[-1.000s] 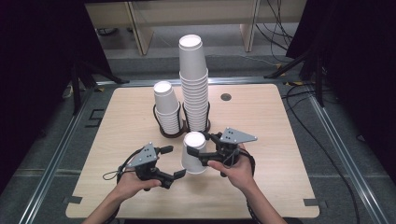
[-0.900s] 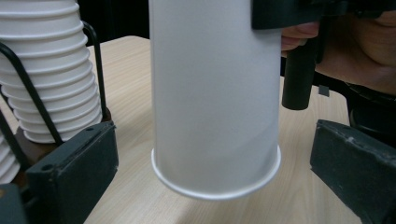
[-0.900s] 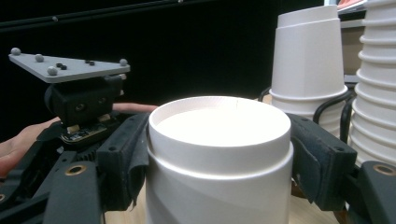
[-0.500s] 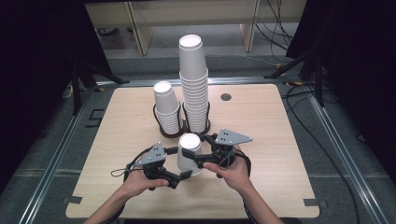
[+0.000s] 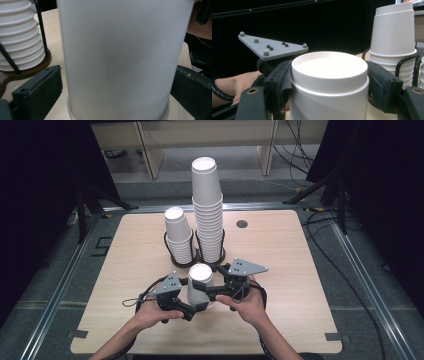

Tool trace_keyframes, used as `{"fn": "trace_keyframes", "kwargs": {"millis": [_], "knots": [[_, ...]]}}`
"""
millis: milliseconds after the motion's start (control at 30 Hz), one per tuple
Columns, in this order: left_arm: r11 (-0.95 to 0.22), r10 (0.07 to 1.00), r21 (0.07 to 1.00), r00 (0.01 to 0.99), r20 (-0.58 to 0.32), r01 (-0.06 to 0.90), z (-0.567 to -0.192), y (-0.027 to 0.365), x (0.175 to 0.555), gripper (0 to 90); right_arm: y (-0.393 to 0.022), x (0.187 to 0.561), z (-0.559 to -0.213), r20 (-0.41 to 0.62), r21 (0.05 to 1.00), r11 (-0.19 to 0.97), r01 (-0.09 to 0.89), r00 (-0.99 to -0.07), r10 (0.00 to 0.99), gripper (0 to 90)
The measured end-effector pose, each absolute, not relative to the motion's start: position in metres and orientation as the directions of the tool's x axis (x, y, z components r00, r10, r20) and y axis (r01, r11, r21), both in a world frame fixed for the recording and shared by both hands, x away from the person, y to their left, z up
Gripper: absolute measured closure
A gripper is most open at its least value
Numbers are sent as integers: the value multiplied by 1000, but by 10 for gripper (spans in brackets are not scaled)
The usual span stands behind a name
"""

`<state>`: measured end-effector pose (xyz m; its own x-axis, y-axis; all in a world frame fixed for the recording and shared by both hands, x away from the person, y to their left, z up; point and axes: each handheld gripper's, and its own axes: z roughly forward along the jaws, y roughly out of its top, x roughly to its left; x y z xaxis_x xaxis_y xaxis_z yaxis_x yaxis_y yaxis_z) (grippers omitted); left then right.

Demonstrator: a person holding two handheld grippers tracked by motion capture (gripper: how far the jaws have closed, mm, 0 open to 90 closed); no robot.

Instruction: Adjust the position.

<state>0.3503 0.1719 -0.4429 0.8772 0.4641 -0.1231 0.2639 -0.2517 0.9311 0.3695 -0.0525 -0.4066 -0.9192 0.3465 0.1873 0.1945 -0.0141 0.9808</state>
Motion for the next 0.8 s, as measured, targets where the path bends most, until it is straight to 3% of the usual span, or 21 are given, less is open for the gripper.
{"fn": "trace_keyframes", "kwargs": {"millis": [800], "knots": [[-249,446,938,888,-109,240,-442,176,351,104,-52,370,-407,211,976,-20,216,-924,320,272]]}}
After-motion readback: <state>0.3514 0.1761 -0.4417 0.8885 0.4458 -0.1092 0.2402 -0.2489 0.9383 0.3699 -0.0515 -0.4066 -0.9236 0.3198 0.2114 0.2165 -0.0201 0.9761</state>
